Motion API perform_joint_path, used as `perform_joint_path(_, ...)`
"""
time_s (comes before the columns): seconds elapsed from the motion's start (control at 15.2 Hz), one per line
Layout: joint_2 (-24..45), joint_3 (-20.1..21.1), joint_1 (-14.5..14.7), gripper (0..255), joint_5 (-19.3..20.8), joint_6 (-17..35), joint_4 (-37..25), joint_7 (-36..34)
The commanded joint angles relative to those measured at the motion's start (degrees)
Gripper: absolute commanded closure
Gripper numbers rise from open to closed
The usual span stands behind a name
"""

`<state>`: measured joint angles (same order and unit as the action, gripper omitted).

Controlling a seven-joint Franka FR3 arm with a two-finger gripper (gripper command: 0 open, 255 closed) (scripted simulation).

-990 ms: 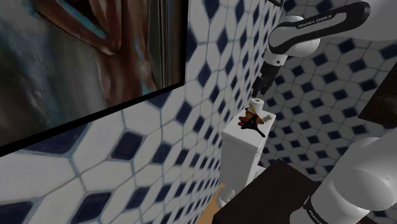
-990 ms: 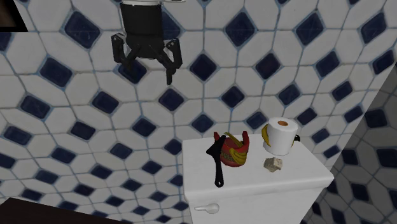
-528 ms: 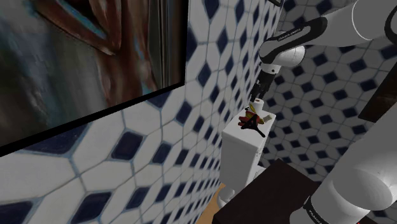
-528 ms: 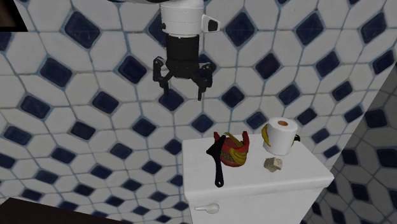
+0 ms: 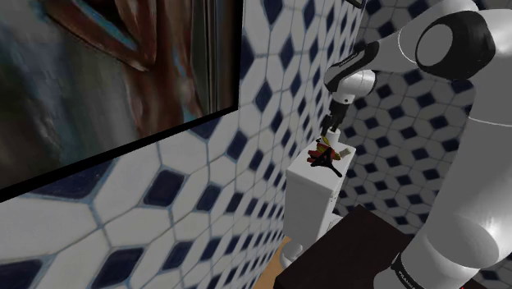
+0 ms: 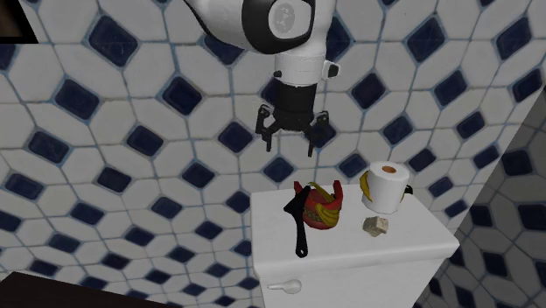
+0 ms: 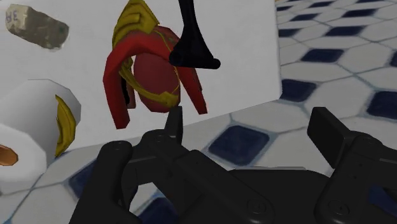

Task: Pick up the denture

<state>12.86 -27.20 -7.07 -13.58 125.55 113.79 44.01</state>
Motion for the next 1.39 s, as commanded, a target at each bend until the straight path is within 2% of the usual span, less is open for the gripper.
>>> perform_joint_path(0.0,5.2,0.3,-1.8,0,-2.6,-0.2,-4.3,2.5)
perform_joint_path(0.46,21.5,2.5,-9.0,0,-8.4,-2.5,-20.5,7.5)
perform_joint_path(0.79,33.9,4.3,-14.8,0,-10.4,-6.1,-35.9,8.4)
perform_joint_path(1.32,38.0,5.4,-15.7,0,-11.5,-3.0,-36.9,9.1)
